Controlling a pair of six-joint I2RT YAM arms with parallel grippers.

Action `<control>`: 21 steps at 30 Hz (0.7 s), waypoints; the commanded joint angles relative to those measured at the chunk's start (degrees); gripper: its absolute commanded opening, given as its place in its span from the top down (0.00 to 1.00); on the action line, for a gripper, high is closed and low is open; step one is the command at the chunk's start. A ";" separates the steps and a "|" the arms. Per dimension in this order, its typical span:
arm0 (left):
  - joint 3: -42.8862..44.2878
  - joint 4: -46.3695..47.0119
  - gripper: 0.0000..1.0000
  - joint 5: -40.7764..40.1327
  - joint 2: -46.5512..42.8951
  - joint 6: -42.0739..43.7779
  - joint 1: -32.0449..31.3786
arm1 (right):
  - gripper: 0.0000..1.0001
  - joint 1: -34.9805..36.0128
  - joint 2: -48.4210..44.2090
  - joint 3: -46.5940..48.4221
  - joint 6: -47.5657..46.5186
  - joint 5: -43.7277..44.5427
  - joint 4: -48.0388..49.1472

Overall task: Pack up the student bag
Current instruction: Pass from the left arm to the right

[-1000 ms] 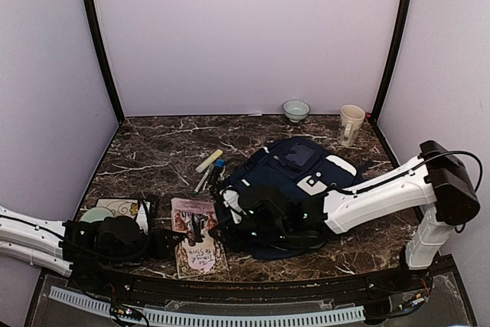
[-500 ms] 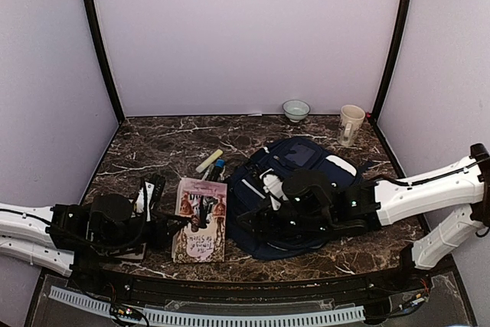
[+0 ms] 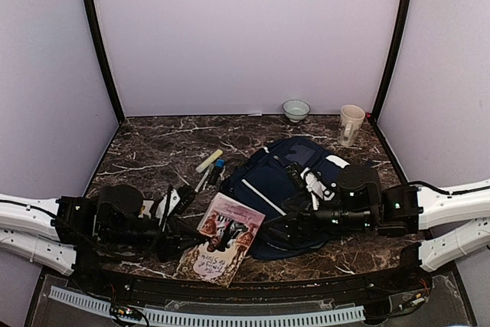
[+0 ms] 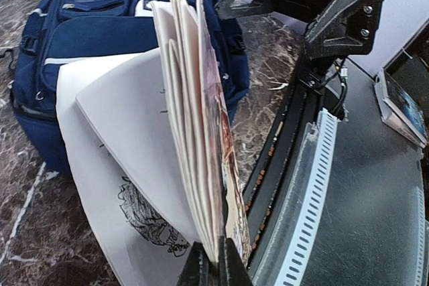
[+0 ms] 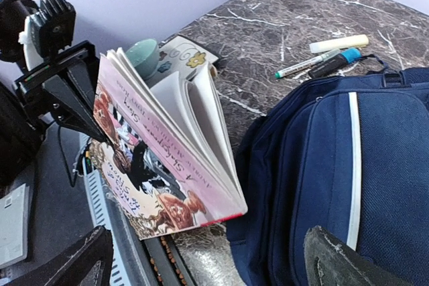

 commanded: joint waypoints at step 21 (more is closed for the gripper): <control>1.98 11.79 1.00 15.55 1.81 5.57 -0.25 | 0.20 -0.55 0.95 -5.62 3.34 -15.25 12.22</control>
